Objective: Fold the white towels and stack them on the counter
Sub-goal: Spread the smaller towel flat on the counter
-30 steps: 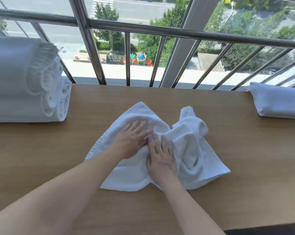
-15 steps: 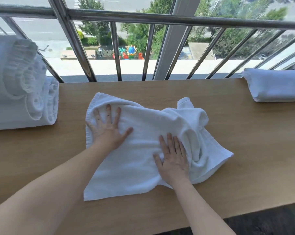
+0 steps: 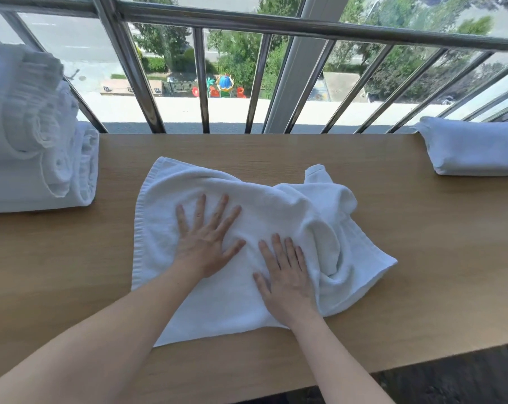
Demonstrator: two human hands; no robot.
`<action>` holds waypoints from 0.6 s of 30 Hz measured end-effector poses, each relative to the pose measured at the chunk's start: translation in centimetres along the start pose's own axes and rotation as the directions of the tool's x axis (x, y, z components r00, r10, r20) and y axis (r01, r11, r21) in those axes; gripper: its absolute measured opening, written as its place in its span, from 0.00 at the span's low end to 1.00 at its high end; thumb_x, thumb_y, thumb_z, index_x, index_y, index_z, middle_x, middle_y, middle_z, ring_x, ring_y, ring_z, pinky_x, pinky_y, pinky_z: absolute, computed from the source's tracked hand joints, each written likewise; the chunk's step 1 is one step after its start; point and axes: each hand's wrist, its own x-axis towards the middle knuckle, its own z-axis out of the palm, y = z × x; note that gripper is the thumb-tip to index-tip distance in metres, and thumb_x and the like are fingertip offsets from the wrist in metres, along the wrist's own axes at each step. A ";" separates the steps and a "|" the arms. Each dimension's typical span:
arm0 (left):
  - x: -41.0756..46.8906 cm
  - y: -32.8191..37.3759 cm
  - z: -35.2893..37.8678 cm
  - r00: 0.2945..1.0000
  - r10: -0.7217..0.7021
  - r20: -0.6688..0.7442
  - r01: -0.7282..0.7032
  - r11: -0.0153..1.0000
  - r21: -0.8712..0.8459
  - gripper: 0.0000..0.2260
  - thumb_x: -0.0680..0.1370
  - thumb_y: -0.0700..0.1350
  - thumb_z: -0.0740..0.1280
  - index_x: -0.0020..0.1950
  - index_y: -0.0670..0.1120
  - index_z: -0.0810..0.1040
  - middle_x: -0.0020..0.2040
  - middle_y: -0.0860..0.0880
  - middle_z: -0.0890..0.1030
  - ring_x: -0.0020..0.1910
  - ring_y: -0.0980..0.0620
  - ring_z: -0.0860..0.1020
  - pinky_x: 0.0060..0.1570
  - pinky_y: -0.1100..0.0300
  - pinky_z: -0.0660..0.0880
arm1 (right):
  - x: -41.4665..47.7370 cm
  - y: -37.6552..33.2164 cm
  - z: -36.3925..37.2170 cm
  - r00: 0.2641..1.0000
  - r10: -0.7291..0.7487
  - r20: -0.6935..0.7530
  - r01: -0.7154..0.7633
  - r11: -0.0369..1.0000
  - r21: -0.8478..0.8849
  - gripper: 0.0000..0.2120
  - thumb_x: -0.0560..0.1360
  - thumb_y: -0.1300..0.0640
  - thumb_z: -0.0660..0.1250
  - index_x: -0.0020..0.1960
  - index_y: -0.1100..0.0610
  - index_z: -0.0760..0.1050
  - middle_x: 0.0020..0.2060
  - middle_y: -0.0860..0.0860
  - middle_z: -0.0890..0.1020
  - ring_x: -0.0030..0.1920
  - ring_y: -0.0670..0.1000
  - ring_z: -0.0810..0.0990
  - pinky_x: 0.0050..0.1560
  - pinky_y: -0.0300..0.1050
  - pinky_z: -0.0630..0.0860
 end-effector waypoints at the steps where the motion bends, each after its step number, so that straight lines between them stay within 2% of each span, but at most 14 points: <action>1: -0.1 0.1 -0.1 1.000 -0.014 0.014 0.014 1.000 -0.005 0.33 0.76 0.72 0.38 0.78 0.64 0.34 0.80 0.59 0.32 0.78 0.42 0.31 0.68 0.29 0.29 | -0.3 0.1 -0.3 1.000 -0.020 -0.013 0.021 0.999 0.047 0.31 0.83 0.42 0.50 0.81 0.47 0.42 0.80 0.49 0.43 0.80 0.52 0.41 0.79 0.51 0.38; 4: -0.2 1.4 -0.6 0.998 -0.030 0.047 0.035 0.994 -0.107 0.33 0.76 0.67 0.42 0.80 0.60 0.38 0.80 0.57 0.33 0.77 0.44 0.29 0.67 0.33 0.26 | -1.1 0.5 -2.0 0.983 0.034 -0.179 -0.007 0.988 0.153 0.26 0.82 0.46 0.54 0.77 0.55 0.64 0.75 0.55 0.67 0.75 0.55 0.62 0.76 0.54 0.60; 6: -0.3 3.1 -1.1 0.999 0.037 0.032 -0.030 0.980 -0.198 0.32 0.78 0.63 0.46 0.81 0.57 0.47 0.82 0.54 0.39 0.79 0.47 0.33 0.71 0.40 0.29 | -1.4 1.5 -3.4 0.954 0.101 -0.281 -0.061 0.987 0.150 0.24 0.81 0.46 0.52 0.71 0.57 0.70 0.68 0.55 0.74 0.69 0.56 0.70 0.69 0.56 0.69; 8: -0.5 5.1 -1.4 0.989 0.145 -0.014 -0.144 0.962 -0.234 0.29 0.80 0.62 0.48 0.81 0.57 0.52 0.82 0.53 0.43 0.80 0.49 0.37 0.75 0.45 0.33 | -1.3 2.9 -4.7 0.918 0.174 -0.356 -0.125 0.980 0.156 0.22 0.81 0.47 0.52 0.68 0.57 0.72 0.63 0.53 0.76 0.61 0.55 0.72 0.62 0.54 0.71; 10: -0.6 7.4 -1.5 0.975 0.222 -0.016 -0.219 0.941 -0.259 0.28 0.81 0.63 0.48 0.81 0.58 0.52 0.82 0.54 0.42 0.80 0.49 0.38 0.76 0.45 0.35 | -0.9 4.7 -5.7 0.886 0.252 -0.388 -0.183 0.961 0.206 0.20 0.80 0.50 0.52 0.66 0.56 0.73 0.59 0.54 0.76 0.57 0.56 0.72 0.57 0.54 0.70; 12: -0.6 9.9 -1.2 0.968 0.252 -0.001 -0.243 0.930 -0.275 0.29 0.81 0.64 0.48 0.81 0.59 0.50 0.82 0.53 0.41 0.80 0.49 0.38 0.76 0.44 0.37 | -0.3 7.0 -6.1 0.881 0.302 -0.365 -0.221 0.944 0.246 0.18 0.78 0.58 0.57 0.65 0.58 0.73 0.58 0.56 0.75 0.55 0.58 0.72 0.57 0.53 0.69; 15: -0.2 13.0 -0.6 0.977 0.210 0.030 -0.194 0.943 -0.271 0.31 0.79 0.67 0.42 0.81 0.58 0.46 0.82 0.53 0.38 0.80 0.50 0.37 0.77 0.42 0.39 | 0.8 10.8 -6.1 0.902 0.347 -0.256 -0.264 0.914 0.309 0.19 0.75 0.68 0.59 0.65 0.61 0.72 0.59 0.57 0.72 0.56 0.61 0.73 0.58 0.48 0.68; 18: 0.2 15.1 0.4 0.993 0.082 0.081 -0.064 0.975 -0.211 0.32 0.78 0.67 0.40 0.81 0.59 0.40 0.81 0.55 0.34 0.80 0.50 0.34 0.75 0.40 0.34 | 1.5 13.6 -5.5 0.945 0.276 -0.174 -0.213 0.925 0.315 0.17 0.80 0.64 0.57 0.68 0.62 0.69 0.65 0.56 0.71 0.64 0.59 0.71 0.63 0.42 0.63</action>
